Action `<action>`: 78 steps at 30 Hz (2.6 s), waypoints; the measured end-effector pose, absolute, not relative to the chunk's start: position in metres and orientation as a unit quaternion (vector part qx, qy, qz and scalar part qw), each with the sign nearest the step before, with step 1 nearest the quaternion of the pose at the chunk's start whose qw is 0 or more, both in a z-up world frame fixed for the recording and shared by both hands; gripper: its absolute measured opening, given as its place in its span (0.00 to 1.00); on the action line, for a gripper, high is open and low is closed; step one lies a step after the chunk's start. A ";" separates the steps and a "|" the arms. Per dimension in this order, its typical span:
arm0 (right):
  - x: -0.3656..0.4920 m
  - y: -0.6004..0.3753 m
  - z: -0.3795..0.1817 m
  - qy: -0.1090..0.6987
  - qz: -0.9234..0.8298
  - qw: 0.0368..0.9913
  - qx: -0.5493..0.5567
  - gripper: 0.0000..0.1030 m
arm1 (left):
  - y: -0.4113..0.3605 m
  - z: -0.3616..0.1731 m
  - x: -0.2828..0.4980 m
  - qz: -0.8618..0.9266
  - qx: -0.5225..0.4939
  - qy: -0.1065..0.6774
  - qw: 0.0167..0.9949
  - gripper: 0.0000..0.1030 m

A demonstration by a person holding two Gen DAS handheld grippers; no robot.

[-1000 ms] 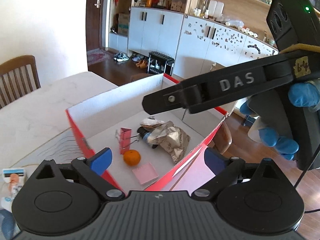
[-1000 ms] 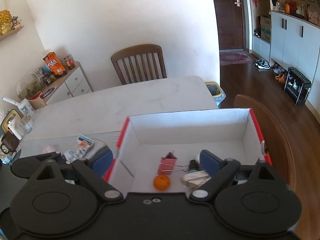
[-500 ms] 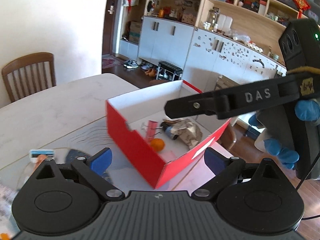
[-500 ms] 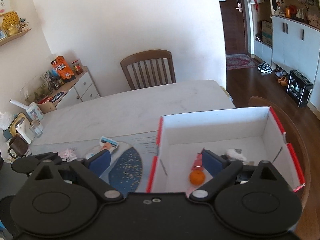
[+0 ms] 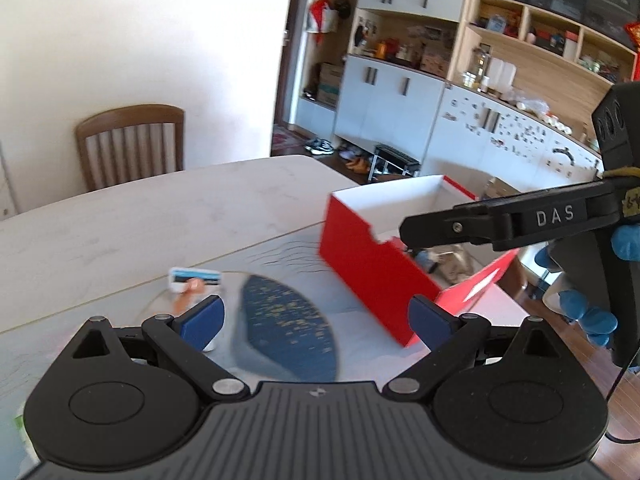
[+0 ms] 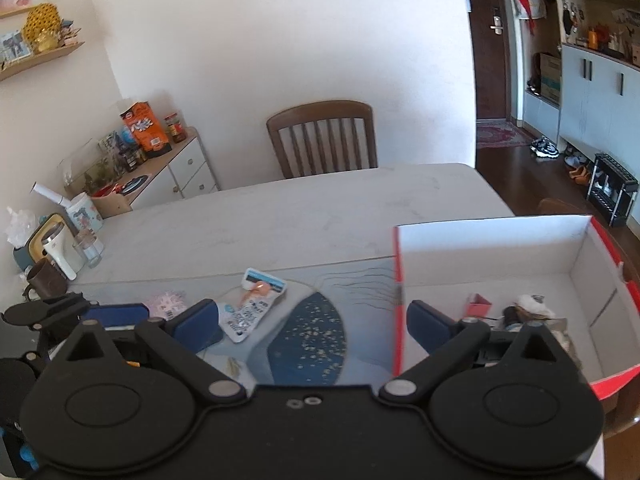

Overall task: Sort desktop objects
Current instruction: 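Withdraw both grippers from the box back over the table, then move both grippers toward the tissue pack and remaining items on the table, then grasp the white tissue pack with the left gripper while the right gripper grasps the bead bag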

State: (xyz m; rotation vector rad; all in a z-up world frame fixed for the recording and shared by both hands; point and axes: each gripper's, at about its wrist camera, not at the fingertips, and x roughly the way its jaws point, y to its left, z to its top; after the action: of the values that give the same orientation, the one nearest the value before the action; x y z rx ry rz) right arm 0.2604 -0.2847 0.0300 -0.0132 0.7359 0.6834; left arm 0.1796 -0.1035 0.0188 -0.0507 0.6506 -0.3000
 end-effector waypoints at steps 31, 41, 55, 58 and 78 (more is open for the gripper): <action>0.222 -0.156 -0.017 0.366 0.376 0.848 -0.080 0.98 | 0.042 -0.044 0.120 -0.018 -0.046 0.339 0.940 1.00; 0.224 -0.132 -0.040 0.385 0.373 0.838 -0.096 0.97 | 0.073 -0.070 0.126 0.009 -0.045 0.366 0.929 1.00; 0.173 -0.102 -0.062 0.406 0.419 0.802 -0.129 0.96 | 0.098 -0.085 0.146 -0.140 0.081 0.354 0.921 1.00; 0.163 -0.093 -0.068 0.410 0.425 0.794 -0.142 0.95 | 0.102 -0.090 0.154 -0.158 0.102 0.359 0.914 1.00; 0.137 -0.019 -0.120 0.404 0.437 0.777 -0.207 0.64 | 0.124 -0.110 0.182 -0.206 0.072 0.392 0.894 1.00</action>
State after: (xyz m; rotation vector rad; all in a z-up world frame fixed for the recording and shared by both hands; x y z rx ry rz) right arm 0.1370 -0.0190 -0.1195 -0.4470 0.8732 0.9443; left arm 0.1818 0.1243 -0.1098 0.1500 0.8127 -0.4277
